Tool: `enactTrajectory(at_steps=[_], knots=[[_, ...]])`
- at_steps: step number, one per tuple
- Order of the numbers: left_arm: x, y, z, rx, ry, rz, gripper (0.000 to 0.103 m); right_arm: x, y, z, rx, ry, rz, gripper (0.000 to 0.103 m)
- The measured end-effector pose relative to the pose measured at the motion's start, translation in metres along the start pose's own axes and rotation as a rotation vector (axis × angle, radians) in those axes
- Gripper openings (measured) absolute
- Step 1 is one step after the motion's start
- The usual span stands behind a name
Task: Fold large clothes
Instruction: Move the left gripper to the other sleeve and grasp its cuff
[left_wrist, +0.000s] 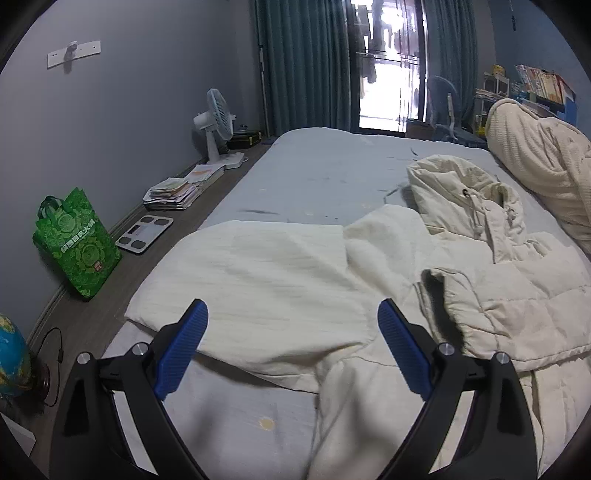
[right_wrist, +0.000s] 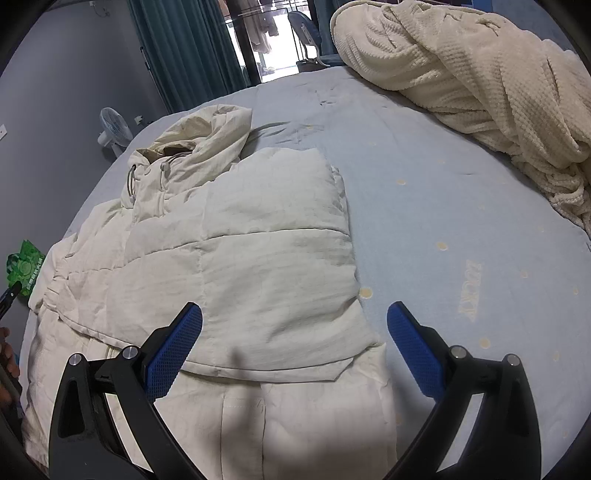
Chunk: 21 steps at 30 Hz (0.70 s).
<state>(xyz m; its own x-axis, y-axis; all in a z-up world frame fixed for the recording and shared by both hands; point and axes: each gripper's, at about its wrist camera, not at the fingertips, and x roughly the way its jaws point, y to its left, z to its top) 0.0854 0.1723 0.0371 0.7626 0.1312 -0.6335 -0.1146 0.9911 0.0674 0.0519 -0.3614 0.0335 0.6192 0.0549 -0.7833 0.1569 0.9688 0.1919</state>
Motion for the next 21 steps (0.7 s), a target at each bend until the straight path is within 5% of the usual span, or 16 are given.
enactTrajectory(at_steps=[10, 21], knots=[[0.015, 0.026, 0.002, -0.073, 0.048, -0.002, 0.089, -0.003, 0.001, 0.001, 0.003, 0.0, 0.002, 0.096], [0.055, 0.106, -0.015, -0.408, 0.185, -0.073, 0.089, -0.003, 0.0, 0.001, 0.004, -0.001, 0.004, 0.096]])
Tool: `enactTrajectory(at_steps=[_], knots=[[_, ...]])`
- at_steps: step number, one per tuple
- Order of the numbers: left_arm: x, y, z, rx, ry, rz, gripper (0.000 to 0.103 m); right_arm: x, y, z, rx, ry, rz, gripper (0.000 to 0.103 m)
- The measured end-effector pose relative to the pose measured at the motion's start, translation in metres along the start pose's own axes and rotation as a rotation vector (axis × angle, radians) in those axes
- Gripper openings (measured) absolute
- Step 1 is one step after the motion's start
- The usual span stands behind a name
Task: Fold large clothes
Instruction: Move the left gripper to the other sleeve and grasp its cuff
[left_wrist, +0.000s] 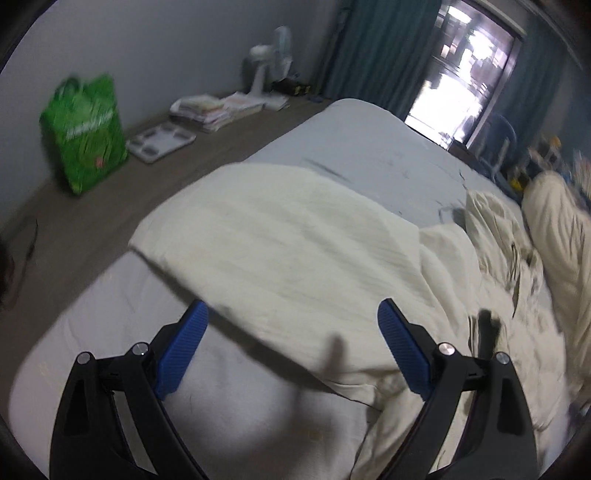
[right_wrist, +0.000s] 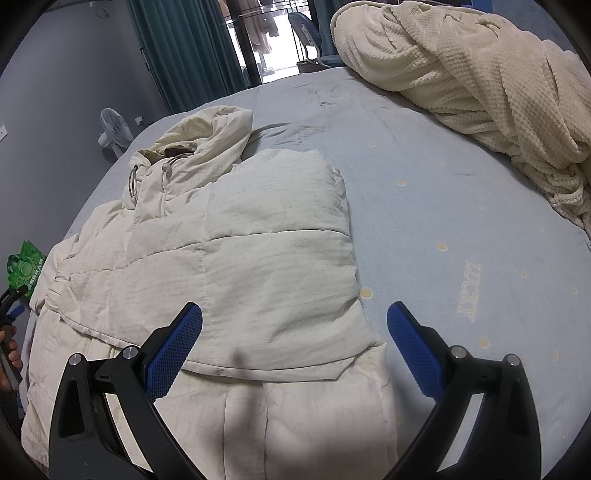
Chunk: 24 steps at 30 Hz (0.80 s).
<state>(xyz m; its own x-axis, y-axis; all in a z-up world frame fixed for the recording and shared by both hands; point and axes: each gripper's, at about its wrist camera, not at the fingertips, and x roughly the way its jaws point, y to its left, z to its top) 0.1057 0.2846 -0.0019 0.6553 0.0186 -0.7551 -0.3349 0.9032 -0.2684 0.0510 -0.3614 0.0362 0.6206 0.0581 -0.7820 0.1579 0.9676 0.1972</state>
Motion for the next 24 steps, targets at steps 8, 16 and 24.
enactTrajectory(at_steps=[8, 16, 24], knots=[[0.018, 0.046, 0.005, -0.171, 0.042, -0.039, 0.089, -0.001, 0.002, -0.001, -0.01, 0.0, 0.003, 0.096], [0.039, 0.083, 0.01, -0.331, 0.049, -0.172, 0.077, 0.0, 0.008, -0.002, -0.026, 0.002, -0.002, 0.096], [0.063, 0.109, 0.022, -0.407, 0.001, -0.263, 0.05, 0.0, 0.007, 0.0, -0.035, 0.002, -0.007, 0.096]])
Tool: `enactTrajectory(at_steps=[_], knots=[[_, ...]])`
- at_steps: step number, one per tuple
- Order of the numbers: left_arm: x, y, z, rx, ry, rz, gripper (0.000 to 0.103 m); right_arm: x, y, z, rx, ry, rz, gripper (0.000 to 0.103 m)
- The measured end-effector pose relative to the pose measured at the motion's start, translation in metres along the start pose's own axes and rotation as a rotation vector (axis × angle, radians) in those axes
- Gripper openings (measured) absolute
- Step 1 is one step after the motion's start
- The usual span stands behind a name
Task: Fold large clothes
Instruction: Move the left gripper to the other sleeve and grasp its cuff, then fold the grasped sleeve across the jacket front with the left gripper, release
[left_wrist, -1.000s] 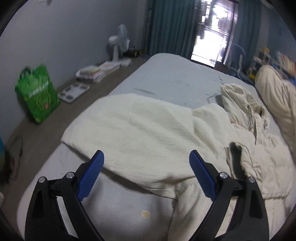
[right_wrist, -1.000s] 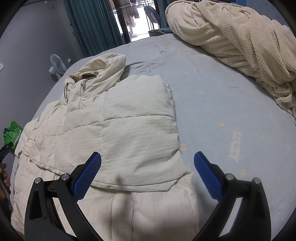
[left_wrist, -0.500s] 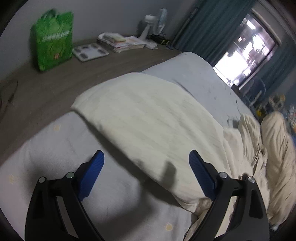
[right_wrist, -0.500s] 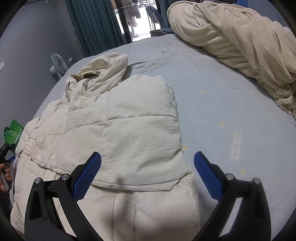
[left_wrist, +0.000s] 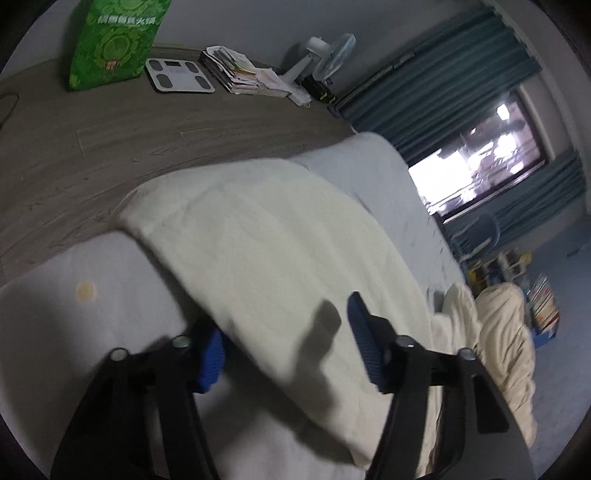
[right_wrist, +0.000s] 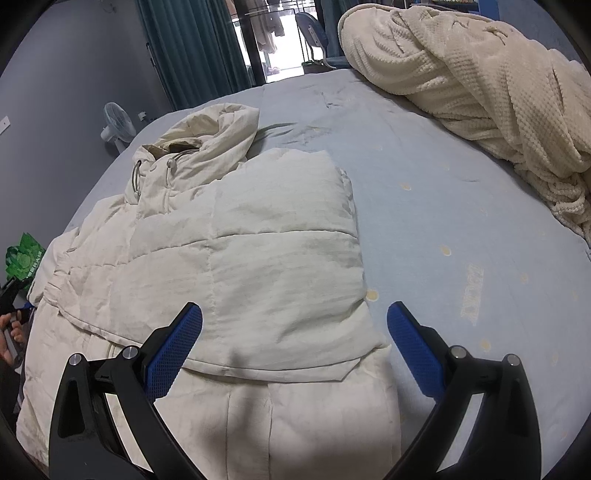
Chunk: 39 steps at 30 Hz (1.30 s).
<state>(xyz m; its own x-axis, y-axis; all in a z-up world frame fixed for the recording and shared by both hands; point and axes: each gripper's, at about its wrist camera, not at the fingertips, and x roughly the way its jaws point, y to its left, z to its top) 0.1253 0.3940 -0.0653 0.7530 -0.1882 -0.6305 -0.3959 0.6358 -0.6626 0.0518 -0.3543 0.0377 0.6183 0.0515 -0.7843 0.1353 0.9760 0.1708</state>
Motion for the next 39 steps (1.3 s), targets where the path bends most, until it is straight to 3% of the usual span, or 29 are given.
enactTrajectory(at_steps=[3, 8, 11, 13, 18, 25, 31, 39], knots=[[0.002, 0.008, 0.009, -0.017, -0.022, -0.011, 0.043, 0.0, 0.0, 0.0, -0.006, 0.0, -0.001, 0.096], [0.004, 0.011, 0.023, -0.016, -0.068, -0.006, 0.042, 0.004, 0.001, 0.001, -0.016, 0.005, -0.007, 0.096], [0.006, 0.008, 0.029, -0.008, -0.085, -0.005, 0.034, 0.005, 0.003, 0.001, -0.025, 0.006, -0.011, 0.096], [0.005, 0.003, 0.03, 0.013, -0.09, -0.011, 0.022, 0.006, 0.004, 0.002, -0.027, 0.006, -0.012, 0.096], [-0.012, -0.013, 0.033, 0.057, -0.132, -0.045, 0.015, 0.006, 0.004, 0.002, -0.026, 0.004, -0.01, 0.096], [-0.053, -0.075, 0.021, 0.214, -0.228, -0.098, 0.012, 0.004, 0.005, 0.003, -0.021, -0.005, 0.002, 0.096], [-0.082, -0.162, -0.024, 0.472, -0.274, -0.146, 0.012, 0.001, 0.006, 0.003, -0.022, -0.008, 0.012, 0.096], [-0.099, -0.233, -0.092, 0.683, -0.267, -0.199, 0.012, 0.001, 0.003, 0.004, -0.006, -0.008, 0.023, 0.096]])
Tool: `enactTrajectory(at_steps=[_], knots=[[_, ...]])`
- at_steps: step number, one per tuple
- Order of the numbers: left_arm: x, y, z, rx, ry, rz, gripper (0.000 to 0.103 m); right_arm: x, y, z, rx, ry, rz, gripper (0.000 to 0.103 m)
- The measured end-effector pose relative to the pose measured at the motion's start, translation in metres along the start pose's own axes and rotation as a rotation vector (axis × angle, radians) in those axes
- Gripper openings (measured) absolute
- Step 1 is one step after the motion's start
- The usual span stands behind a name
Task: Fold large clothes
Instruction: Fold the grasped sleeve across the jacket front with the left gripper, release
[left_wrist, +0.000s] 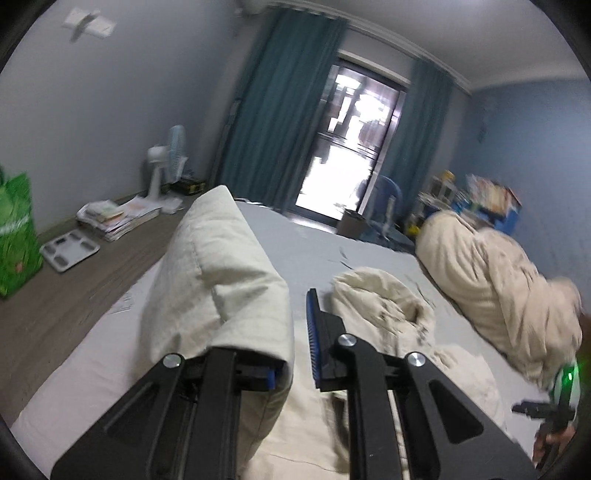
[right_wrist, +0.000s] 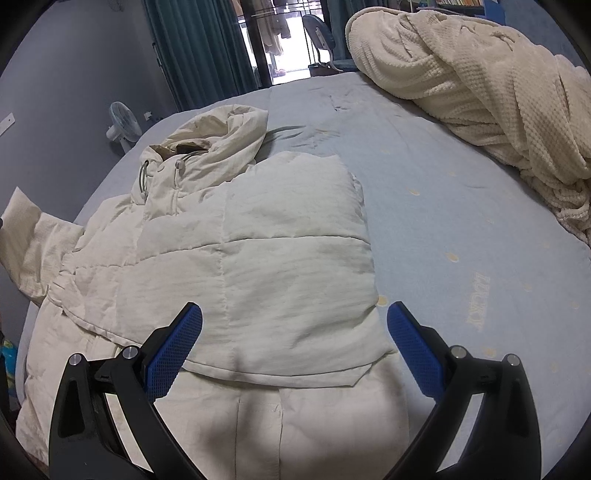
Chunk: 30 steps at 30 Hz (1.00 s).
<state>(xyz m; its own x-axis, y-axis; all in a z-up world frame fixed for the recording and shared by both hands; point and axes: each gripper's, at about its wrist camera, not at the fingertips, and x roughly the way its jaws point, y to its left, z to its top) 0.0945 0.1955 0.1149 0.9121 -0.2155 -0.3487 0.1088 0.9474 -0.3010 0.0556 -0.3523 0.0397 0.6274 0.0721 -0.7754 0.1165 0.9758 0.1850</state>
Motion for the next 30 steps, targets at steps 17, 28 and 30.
enactTrajectory(at_steps=[17, 28, 30], knots=[[0.034, -0.155, -0.098, 0.345, 0.231, -0.11, 0.012, -0.007, -0.003, 0.0, 0.017, -0.018, 0.01, 0.096], [0.063, -0.178, -0.155, 0.442, 0.369, -0.101, 0.022, -0.01, -0.001, 0.001, 0.009, -0.025, 0.015, 0.096], [0.07, -0.177, -0.161, 0.423, 0.414, -0.126, 0.033, -0.01, 0.0, 0.001, 0.008, -0.025, 0.014, 0.096]])
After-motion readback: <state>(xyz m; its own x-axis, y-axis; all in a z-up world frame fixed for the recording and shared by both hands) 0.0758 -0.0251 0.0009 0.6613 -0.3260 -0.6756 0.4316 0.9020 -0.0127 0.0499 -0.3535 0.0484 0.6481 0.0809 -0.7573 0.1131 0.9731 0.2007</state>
